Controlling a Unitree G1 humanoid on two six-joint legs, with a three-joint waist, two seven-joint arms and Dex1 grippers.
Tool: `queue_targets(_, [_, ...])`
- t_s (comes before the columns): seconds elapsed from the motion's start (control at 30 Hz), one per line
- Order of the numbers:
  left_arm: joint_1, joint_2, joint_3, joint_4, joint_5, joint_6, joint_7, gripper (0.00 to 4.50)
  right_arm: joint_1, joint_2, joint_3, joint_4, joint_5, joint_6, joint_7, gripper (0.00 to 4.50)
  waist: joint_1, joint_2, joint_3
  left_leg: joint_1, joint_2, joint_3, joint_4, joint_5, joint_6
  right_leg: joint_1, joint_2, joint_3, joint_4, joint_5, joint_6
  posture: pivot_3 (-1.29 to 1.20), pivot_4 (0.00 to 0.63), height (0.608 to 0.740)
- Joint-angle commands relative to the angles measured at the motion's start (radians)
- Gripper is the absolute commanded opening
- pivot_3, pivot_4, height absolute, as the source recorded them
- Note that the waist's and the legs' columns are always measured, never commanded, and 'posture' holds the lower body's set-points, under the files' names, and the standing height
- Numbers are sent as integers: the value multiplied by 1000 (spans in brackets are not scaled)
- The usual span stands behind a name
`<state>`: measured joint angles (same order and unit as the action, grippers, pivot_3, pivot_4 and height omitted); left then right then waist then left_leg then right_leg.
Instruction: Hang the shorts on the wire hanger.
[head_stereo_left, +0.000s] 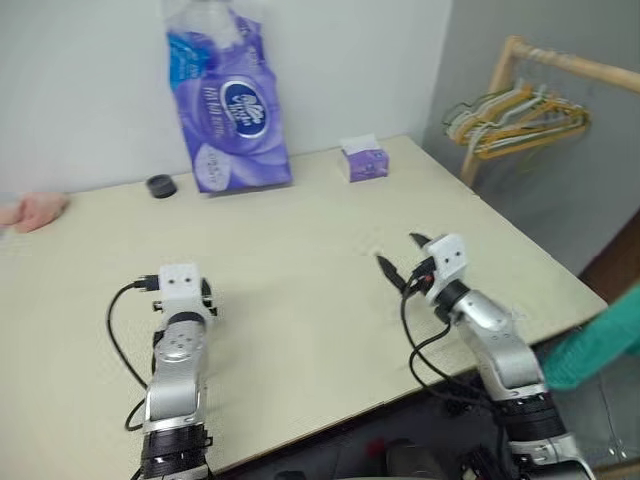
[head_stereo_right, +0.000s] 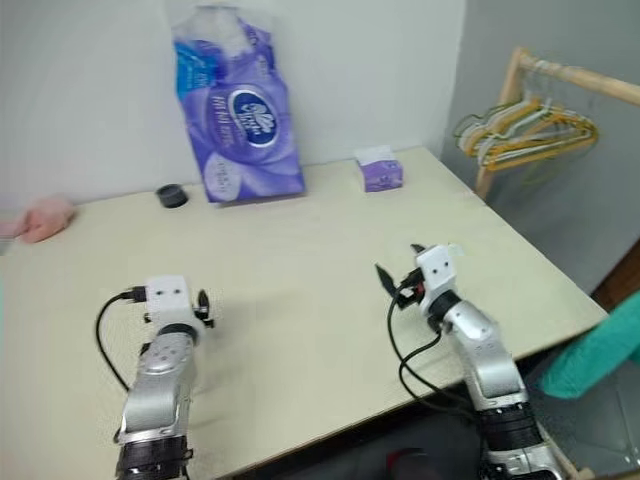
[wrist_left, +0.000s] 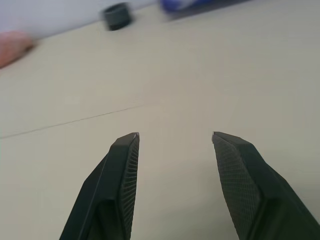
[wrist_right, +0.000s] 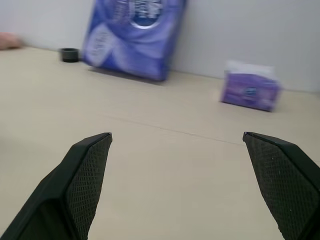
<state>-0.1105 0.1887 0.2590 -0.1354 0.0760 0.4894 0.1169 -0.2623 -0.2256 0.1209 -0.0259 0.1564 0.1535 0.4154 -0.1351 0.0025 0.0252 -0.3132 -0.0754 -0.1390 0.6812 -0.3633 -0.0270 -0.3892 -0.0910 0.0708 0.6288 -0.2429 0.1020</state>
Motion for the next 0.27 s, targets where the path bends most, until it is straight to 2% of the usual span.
queue_targets(0.03, [3, -13, 25, -34, -4, -33, 30, 2452, -62, 36, 10, 68, -35, -58, -21, 4480, 27, -1, -1, 1, 0, 0, 0, 0, 0, 0, 0, 0, 0, 0, 0, -85, 0, 740])
queue_targets(0.17, [-4, -6, 27, -12, -15, -51, 15, 2452, -97, 64, 5, 142, -48, -89, -29, 4480, 61, -3, -3, 2, -1, 0, 0, 2, -4, 0, 4, -1, 1, 2, -1, -50, 0, 740])
queue_targets(0.27, [-8, -1, 24, 3, -19, -71, 12, 2452, -100, 66, 2, 167, -43, -100, -12, 4480, 72, -4, -2, 2, -1, 0, -1, 3, -5, 0, 6, -2, 2, 2, -2, -10, 23, 740])
